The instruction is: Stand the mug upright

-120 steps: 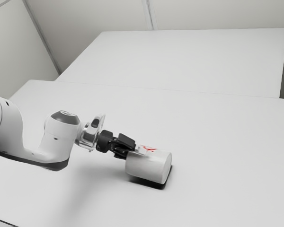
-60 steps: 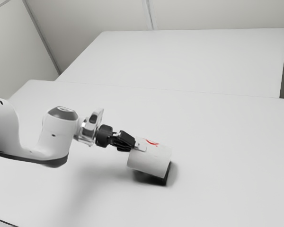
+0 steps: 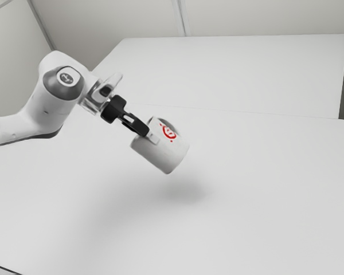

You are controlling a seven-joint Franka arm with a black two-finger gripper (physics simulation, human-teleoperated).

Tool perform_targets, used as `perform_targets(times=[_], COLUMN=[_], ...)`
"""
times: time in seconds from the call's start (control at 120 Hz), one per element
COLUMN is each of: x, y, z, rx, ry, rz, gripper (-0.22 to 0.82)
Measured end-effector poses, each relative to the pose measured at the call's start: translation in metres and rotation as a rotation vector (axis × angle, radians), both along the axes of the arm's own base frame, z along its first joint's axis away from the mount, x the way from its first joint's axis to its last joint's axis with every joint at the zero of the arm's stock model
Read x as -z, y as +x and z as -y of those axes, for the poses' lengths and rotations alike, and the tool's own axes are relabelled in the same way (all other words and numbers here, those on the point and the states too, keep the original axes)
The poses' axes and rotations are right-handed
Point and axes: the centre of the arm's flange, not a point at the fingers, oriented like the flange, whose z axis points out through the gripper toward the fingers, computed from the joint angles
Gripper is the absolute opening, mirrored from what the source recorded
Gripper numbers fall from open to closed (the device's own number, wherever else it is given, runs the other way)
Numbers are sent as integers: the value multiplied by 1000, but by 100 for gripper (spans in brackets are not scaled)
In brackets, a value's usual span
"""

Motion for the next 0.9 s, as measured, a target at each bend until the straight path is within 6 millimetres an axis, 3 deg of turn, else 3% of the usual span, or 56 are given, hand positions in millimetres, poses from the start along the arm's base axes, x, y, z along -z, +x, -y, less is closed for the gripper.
perform_targets(times=[0.217,0.408,0.675,0.9], x=[-3,5,43,60], y=[-6,-6,-16,-22], z=[-23,-34,-42,-41], rx=[3,-61,-174,-265], ry=[340,533,662,674], rz=[-81,-116,-104,-53], gripper=[-18,-18,-18,-18])
